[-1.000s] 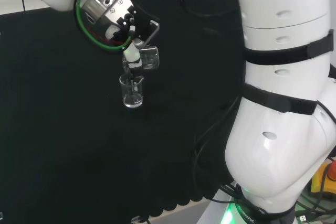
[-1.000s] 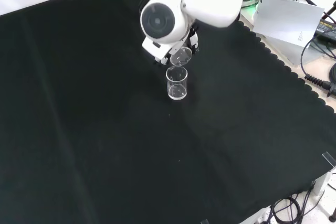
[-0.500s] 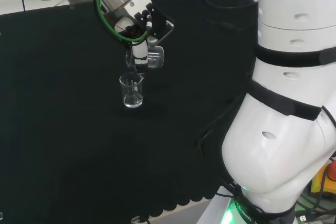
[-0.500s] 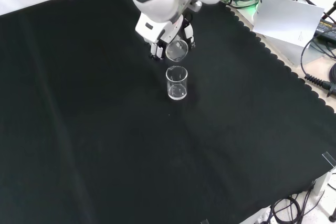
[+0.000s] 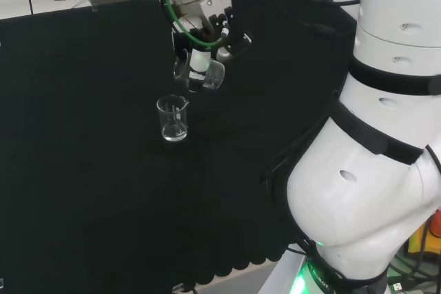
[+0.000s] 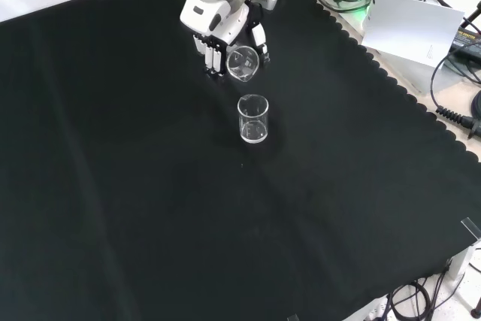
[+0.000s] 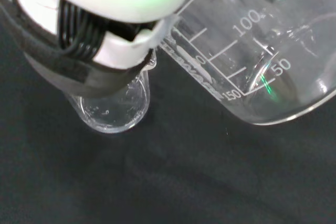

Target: Pour the water from the handheld beaker into the one on the table.

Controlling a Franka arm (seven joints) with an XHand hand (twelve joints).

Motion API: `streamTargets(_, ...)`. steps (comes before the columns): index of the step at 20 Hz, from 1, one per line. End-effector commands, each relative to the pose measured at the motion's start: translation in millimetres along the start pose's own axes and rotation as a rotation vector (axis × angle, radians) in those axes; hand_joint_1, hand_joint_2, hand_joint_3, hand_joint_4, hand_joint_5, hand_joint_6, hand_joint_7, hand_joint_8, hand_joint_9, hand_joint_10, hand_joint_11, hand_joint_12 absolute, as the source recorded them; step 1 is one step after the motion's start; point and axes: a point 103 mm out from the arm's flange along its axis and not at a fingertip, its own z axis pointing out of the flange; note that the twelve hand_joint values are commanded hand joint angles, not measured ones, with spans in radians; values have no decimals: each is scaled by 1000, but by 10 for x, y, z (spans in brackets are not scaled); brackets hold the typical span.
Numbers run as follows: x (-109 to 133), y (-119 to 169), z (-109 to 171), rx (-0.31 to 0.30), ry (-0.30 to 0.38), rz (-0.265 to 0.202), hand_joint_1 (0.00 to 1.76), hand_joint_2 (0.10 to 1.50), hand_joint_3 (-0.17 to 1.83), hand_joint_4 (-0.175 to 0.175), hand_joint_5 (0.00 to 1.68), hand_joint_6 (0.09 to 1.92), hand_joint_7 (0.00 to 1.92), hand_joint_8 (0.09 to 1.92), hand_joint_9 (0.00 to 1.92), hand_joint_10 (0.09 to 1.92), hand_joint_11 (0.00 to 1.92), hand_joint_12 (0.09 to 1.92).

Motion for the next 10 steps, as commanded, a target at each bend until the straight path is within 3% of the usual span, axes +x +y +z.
streamTargets(1,-212,1,97,-81,98,-23,1307,622,770,-175,1179,856,1239,828,1539,707,1248,863)
streamTargets(10,-396,62,189,-203,177,-76,1308,638,736,-175,1182,835,1241,808,1535,687,1241,841)
